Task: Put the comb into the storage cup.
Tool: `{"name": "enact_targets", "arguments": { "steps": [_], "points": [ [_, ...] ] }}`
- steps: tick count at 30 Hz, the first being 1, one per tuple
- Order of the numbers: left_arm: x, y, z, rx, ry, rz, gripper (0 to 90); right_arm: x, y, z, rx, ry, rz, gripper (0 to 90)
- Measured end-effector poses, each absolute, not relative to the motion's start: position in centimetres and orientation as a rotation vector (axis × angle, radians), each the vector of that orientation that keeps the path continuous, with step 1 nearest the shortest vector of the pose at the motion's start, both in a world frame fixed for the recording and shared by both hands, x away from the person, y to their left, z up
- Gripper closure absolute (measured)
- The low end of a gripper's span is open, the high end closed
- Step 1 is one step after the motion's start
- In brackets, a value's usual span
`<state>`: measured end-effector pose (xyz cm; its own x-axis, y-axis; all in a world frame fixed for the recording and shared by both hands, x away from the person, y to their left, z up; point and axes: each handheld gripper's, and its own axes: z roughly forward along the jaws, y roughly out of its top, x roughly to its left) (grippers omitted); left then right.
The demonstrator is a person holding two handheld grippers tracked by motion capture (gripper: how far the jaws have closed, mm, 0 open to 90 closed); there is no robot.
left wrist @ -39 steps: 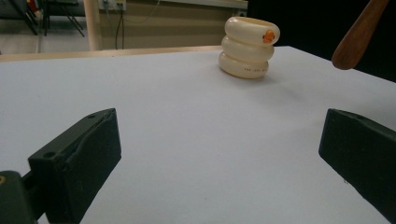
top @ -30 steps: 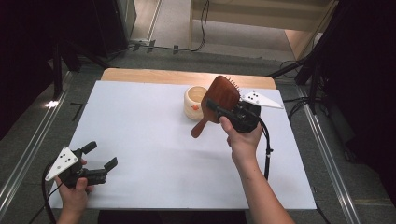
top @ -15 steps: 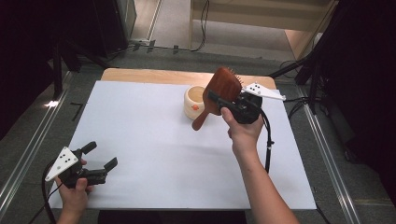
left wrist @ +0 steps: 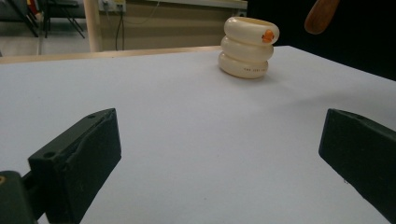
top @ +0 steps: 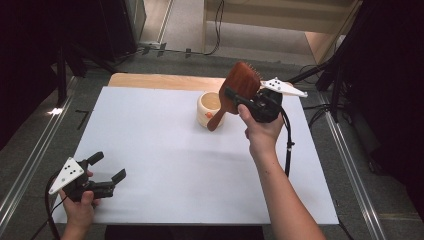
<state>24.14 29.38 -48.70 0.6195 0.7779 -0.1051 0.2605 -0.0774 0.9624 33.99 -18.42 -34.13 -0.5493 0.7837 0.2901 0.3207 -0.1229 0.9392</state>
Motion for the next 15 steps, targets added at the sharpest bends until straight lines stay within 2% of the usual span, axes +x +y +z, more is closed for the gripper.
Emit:
{"name": "enact_targets", "arguments": {
  "steps": [15],
  "points": [
    [24.1, 29.4, -48.7, 1.638, 0.871, 0.534, 0.0, 35.9, -18.1, -33.3, 1.230, 1.770, 1.688, 50.9]
  ]
}}
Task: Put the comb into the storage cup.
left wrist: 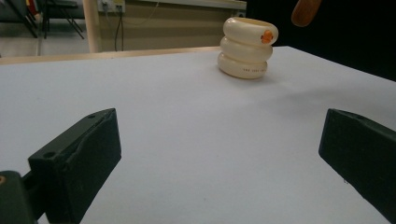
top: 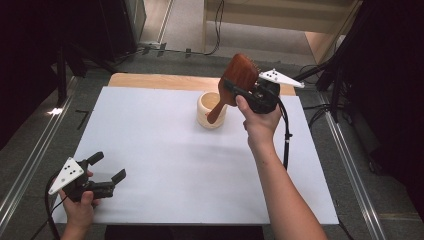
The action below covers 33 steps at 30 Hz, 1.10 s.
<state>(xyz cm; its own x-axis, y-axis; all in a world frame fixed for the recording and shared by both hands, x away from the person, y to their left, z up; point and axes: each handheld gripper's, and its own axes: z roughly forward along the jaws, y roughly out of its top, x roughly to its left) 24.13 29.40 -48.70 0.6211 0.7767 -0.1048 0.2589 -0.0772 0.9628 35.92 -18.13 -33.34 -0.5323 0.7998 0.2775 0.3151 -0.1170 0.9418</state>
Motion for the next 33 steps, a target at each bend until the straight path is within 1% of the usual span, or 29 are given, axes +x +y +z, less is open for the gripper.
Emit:
{"name": "enact_targets", "arguments": {
  "steps": [17, 33],
  "points": [
    [24.1, 29.4, -48.7, 1.638, 0.867, 0.534, 0.0, 38.1, -17.9, -32.6, 1.247, 1.734, 1.665, 50.9],
    [24.1, 29.5, -48.7, 1.635, 0.858, 0.537, 0.0, 40.3, -17.3, -32.9, 1.266, 1.718, 1.630, 50.8]
  ]
}}
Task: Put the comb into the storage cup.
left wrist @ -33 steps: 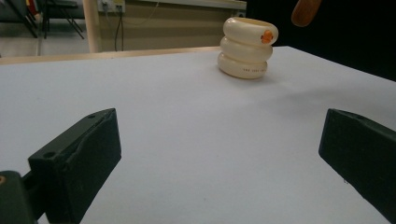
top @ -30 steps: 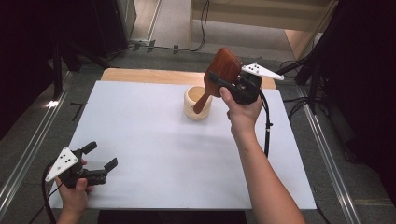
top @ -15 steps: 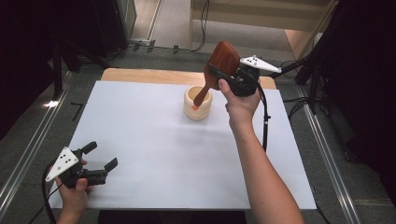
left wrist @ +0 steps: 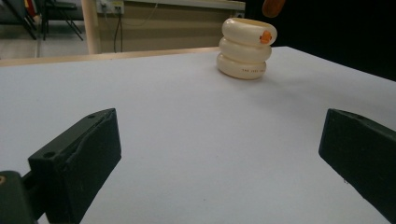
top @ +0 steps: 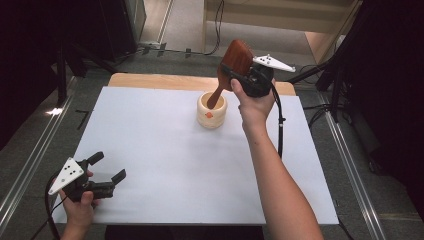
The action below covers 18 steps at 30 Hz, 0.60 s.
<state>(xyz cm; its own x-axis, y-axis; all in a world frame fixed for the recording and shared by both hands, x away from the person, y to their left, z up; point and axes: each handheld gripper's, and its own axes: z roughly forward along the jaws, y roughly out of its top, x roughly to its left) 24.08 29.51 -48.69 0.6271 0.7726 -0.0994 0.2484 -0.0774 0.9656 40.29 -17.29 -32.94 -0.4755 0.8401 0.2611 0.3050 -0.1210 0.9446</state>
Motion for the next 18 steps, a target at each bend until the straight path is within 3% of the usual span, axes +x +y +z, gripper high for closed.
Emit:
{"name": "enact_targets", "arguments": {
  "steps": [18],
  "points": [
    [24.1, 29.6, -48.7, 1.627, 0.854, 0.526, 0.0, 42.5, -16.6, -34.6, 1.302, 1.701, 1.568, 50.7]
  ]
}}
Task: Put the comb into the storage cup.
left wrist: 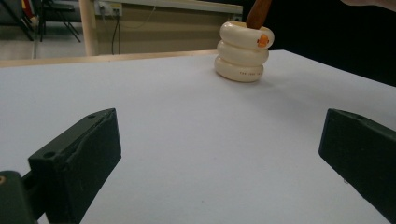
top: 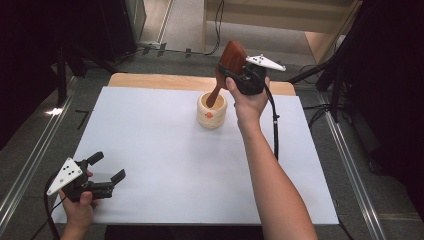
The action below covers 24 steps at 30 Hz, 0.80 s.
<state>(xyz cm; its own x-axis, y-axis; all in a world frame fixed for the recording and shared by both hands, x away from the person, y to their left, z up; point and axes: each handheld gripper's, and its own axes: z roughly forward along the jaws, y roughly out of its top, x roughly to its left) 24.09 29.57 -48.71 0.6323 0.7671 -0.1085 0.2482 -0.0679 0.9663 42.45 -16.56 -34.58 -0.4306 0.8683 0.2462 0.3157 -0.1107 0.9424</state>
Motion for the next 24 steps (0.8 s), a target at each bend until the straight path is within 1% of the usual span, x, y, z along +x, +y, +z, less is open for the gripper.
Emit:
{"name": "enact_targets", "arguments": {
  "steps": [14, 24],
  "points": [
    [24.1, 29.5, -48.7, 1.634, 0.848, 0.525, 0.0, 43.4, -15.8, -36.1, 1.323, 1.712, 1.538, 50.7],
    [24.1, 29.5, -48.7, 1.636, 0.844, 0.524, 0.0, 43.9, -15.2, -38.3, 1.363, 1.732, 1.515, 50.6]
  ]
}}
